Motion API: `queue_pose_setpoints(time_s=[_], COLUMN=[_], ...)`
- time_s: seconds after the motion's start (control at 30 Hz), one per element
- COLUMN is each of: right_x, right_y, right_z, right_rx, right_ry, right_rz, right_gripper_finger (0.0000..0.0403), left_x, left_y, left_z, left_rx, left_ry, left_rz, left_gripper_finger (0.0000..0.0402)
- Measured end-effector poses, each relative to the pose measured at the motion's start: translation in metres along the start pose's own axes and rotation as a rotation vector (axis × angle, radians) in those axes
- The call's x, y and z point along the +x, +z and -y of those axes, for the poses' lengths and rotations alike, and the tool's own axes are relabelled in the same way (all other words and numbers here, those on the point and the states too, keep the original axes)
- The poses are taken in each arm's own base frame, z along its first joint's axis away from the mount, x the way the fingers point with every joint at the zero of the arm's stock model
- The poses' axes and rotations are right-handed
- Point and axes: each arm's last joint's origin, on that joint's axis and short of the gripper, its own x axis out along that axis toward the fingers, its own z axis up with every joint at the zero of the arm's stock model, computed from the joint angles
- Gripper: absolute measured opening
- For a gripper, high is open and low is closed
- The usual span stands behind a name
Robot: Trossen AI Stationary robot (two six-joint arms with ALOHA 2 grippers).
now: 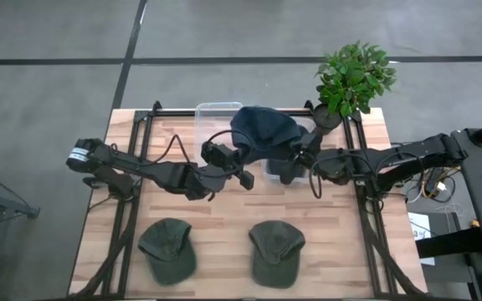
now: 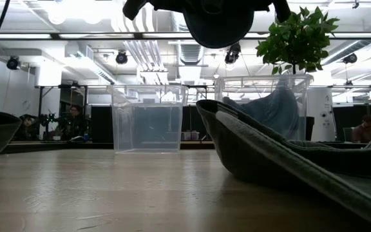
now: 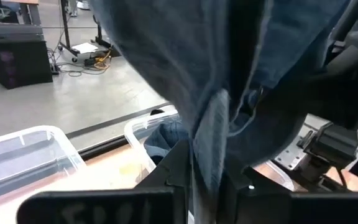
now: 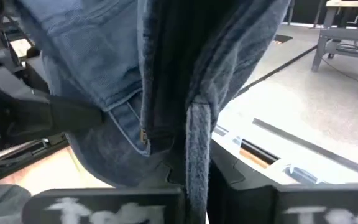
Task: Pick & Place hat
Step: Put the blue cap into the right transparent bin
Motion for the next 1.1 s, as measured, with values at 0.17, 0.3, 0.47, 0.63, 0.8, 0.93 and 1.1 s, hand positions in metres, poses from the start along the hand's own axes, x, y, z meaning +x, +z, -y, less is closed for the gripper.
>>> queue_pose_setpoints(time_s=[0.17, 0.3, 0.47, 0.63, 0.8, 0.93, 1.1], right_x=[-0.002, -0.004, -0.011, -0.022, -0.03, -0.028, -0.014], right_y=[0.002, 0.004, 0.007, 0.004, -0.009, -0.013, -0.014], right_z=[0.001, 0.004, 0.014, 0.027, 0.047, 0.054, 0.064], right_rx=[0.02, 0.039, 0.092, 0.236, 0.423, 0.501, 0.522], right_ry=[-0.016, -0.065, -0.148, -0.15, -0.21, -0.248, -0.309], right_rz=[0.009, 0.033, 0.048, -0.024, -0.181, -0.244, -0.262], right_gripper_finger=[0.0011, 0.001, 0.001, 0.001, 0.0011, 0.0011, 0.0012], left_x=[-0.001, -0.005, -0.018, -0.033, -0.044, -0.048, -0.049], left_y=[0.002, 0.006, 0.013, 0.023, 0.027, 0.025, 0.021], left_z=[-0.001, -0.002, -0.004, -0.017, -0.03, -0.036, -0.039], left_rx=[0.032, 0.081, 0.208, 0.303, 0.334, 0.358, 0.354], left_ry=[0.0, -0.006, -0.024, -0.024, -0.011, 0.0, 0.016], left_rz=[0.002, 0.007, 0.006, -0.03, -0.08, -0.115, -0.143], left_gripper_finger=[0.0042, 0.0043, 0.0043, 0.0043, 0.0044, 0.0044, 0.0044])
